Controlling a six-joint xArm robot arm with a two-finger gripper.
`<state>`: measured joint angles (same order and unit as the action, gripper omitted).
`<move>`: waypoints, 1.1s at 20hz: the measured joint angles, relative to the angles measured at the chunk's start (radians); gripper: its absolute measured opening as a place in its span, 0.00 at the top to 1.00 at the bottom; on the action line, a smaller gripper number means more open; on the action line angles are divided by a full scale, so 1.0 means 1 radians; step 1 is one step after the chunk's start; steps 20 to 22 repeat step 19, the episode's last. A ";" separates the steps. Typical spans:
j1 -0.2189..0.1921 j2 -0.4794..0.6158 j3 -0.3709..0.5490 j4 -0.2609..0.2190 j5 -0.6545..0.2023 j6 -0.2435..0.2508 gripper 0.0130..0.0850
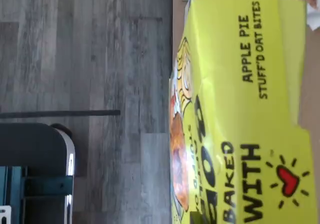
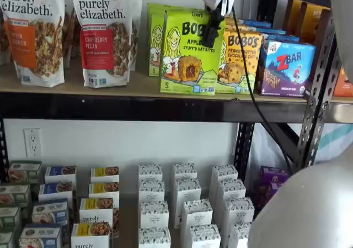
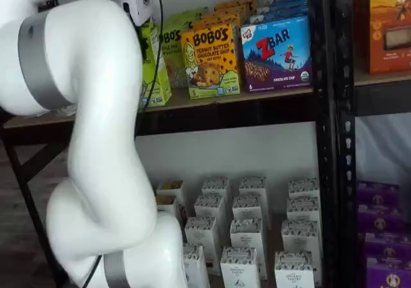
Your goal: Pick the green box on the top shelf, the fourth from the left
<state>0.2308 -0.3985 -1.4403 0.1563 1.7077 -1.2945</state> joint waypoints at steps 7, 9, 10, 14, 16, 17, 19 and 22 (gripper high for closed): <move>-0.031 -0.065 0.068 -0.017 -0.009 -0.034 0.89; -0.040 -0.080 0.085 -0.020 -0.010 -0.046 0.89; -0.046 -0.086 0.093 -0.022 -0.009 -0.051 0.89; -0.071 -0.114 0.126 -0.024 -0.011 -0.078 0.89; -0.082 -0.127 0.144 -0.027 -0.016 -0.090 0.89; -0.087 -0.132 0.151 -0.029 -0.019 -0.095 0.89; -0.095 -0.140 0.164 -0.030 -0.025 -0.104 0.89; -0.095 -0.140 0.164 -0.030 -0.025 -0.104 0.89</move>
